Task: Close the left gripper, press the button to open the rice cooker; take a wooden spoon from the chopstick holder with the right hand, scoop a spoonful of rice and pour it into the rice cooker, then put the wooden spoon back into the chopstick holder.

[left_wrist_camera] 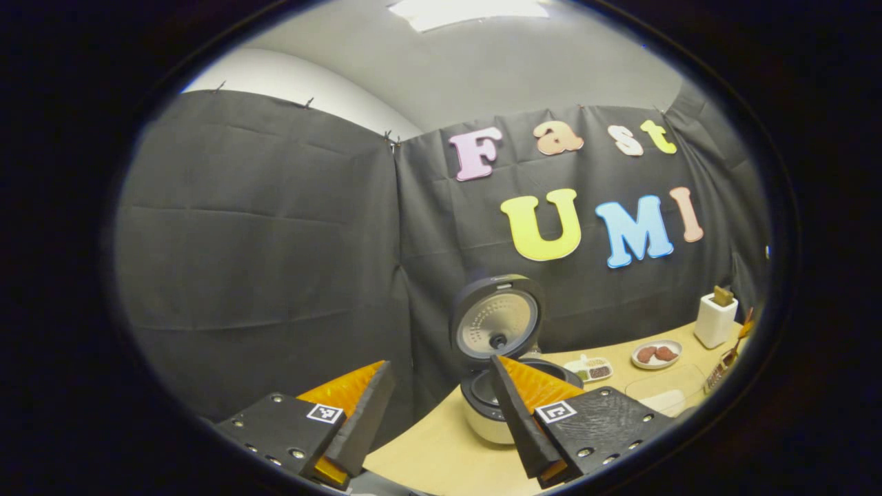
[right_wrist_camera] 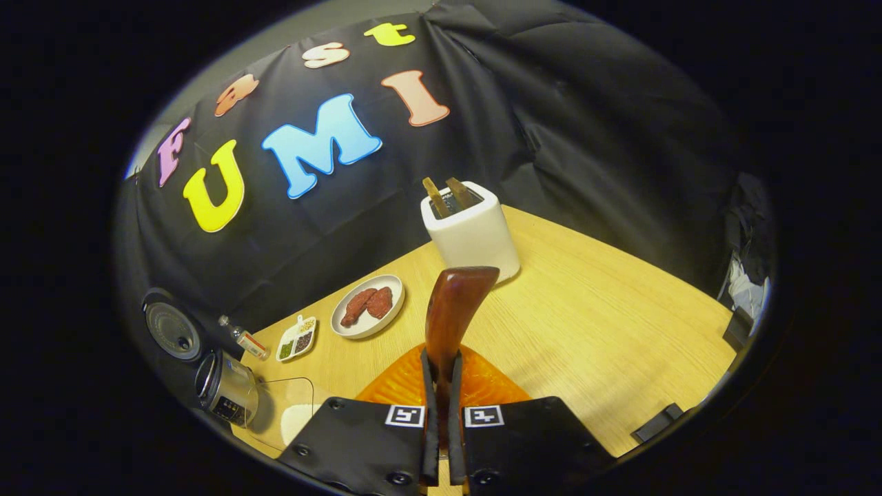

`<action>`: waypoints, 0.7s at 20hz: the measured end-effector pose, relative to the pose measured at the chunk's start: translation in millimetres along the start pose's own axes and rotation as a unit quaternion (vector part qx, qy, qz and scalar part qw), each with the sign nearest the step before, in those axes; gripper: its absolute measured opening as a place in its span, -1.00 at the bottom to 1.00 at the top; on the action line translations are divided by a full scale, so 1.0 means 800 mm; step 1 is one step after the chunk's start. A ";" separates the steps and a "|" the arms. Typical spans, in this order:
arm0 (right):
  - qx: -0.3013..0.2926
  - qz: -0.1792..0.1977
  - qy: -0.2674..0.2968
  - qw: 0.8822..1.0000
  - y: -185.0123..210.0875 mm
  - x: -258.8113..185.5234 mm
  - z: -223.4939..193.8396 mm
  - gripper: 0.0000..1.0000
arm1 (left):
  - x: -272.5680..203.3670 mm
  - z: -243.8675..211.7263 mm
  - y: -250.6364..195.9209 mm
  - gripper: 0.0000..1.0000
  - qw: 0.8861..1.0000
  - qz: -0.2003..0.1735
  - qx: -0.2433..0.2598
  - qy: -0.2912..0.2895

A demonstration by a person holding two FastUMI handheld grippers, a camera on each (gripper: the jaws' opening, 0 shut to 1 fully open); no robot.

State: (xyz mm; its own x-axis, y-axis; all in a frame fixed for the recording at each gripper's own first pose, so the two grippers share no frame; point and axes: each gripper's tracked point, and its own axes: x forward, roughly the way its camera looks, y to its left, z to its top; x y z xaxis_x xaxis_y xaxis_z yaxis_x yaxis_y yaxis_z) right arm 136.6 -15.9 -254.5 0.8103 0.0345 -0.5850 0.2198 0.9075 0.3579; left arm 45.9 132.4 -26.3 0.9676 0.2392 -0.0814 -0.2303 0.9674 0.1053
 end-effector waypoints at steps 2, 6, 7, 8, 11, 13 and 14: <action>-0.021 0.005 -0.017 1.000 0.013 -0.010 0.018 -0.94 | 0.003 0.001 -0.005 0.69 1.000 -0.006 -0.002 -0.002; -0.059 0.014 -0.057 0.997 0.042 -0.035 0.050 -0.87 | 0.008 0.006 -0.012 0.71 1.000 -0.019 -0.007 -0.008; -0.067 0.015 -0.065 0.996 0.050 -0.040 0.055 -0.87 | 0.010 0.006 -0.013 0.71 1.000 -0.022 -0.009 -0.008; -0.075 0.020 -0.071 0.994 0.061 -0.045 0.059 -0.86 | 0.013 0.005 -0.013 0.72 1.000 -0.024 -0.012 -0.007; -0.095 0.037 -0.089 0.991 0.099 -0.058 0.068 -0.86 | 0.020 0.001 -0.009 0.73 0.999 -0.029 -0.022 -0.005; -0.107 0.043 -0.101 0.988 0.124 -0.063 0.069 -0.94 | 0.025 -0.004 -0.004 0.69 0.999 -0.028 -0.024 -0.002; -0.114 0.048 -0.105 0.987 0.139 -0.064 0.068 -0.87 | 0.027 -0.006 0.000 0.67 0.999 -0.028 -0.025 -0.002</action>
State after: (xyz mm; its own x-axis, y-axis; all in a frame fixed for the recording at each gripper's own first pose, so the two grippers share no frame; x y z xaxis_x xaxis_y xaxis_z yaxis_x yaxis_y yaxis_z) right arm 148.9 60.1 -145.0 0.9214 0.0598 -0.3840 0.0276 0.9755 0.2182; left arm 66.8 137.7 -32.9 0.9794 0.1845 -0.0826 -0.1807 0.9822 0.0514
